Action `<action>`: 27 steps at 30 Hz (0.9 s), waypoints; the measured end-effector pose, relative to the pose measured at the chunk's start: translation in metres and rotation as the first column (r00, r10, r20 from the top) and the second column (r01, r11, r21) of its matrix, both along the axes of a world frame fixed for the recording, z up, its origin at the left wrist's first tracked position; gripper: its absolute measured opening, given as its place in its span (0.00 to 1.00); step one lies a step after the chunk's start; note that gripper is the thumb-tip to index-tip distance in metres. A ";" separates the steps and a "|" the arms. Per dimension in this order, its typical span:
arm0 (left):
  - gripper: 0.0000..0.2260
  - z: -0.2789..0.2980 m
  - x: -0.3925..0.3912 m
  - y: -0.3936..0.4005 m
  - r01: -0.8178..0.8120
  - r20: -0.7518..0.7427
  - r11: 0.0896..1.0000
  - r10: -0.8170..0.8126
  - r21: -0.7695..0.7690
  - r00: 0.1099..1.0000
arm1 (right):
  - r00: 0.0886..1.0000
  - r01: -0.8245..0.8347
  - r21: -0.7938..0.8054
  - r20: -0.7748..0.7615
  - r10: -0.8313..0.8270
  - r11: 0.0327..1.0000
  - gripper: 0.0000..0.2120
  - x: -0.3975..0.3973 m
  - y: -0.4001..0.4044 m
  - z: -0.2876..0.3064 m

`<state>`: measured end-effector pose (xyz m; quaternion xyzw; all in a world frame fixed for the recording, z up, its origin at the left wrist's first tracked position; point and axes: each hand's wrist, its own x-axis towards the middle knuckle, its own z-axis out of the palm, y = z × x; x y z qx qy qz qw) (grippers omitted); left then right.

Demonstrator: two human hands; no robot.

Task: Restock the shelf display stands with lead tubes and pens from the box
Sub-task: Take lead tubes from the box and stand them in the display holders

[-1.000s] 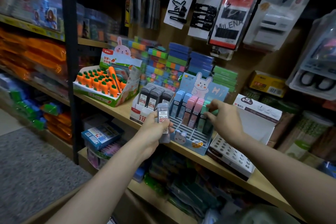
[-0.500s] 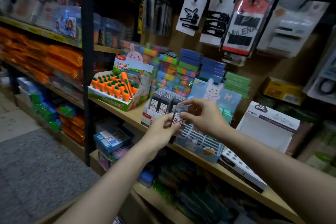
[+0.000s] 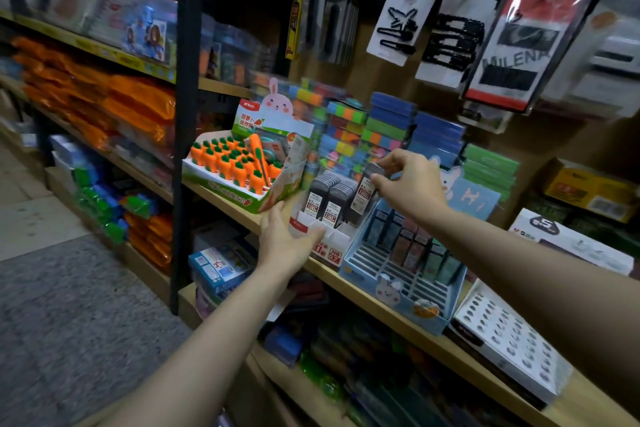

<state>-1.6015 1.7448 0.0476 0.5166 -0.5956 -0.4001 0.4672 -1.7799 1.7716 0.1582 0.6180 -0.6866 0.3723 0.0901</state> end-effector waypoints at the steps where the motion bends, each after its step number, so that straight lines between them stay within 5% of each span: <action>1: 0.39 -0.001 -0.003 -0.001 0.014 -0.006 1.000 -0.014 0.003 1.000 | 1.000 0.012 0.024 -0.018 -0.011 1.000 0.09 0.001 -0.002 -0.001; 9: 0.36 -0.007 -0.017 -0.002 0.043 -0.121 0.999 -0.039 0.029 0.992 | 0.996 0.046 0.177 -0.085 -0.031 0.983 0.10 0.002 -0.008 -0.012; 18: 0.39 -0.009 -0.022 -0.002 0.026 -0.101 0.999 -0.022 0.032 0.995 | 0.983 0.168 0.118 -0.097 -0.157 0.979 0.09 0.006 -0.011 -0.027; 21: 0.39 -0.009 -0.021 0.000 0.043 -0.094 0.999 -0.040 0.028 0.995 | 0.967 0.160 0.124 -0.218 -0.130 0.979 0.10 0.011 -0.006 -0.027; 27: 0.34 0.000 -0.023 0.018 -0.057 0.012 0.971 0.061 -0.230 0.998 | 0.976 -0.016 0.053 -0.218 0.027 0.998 0.13 -0.019 0.038 -0.006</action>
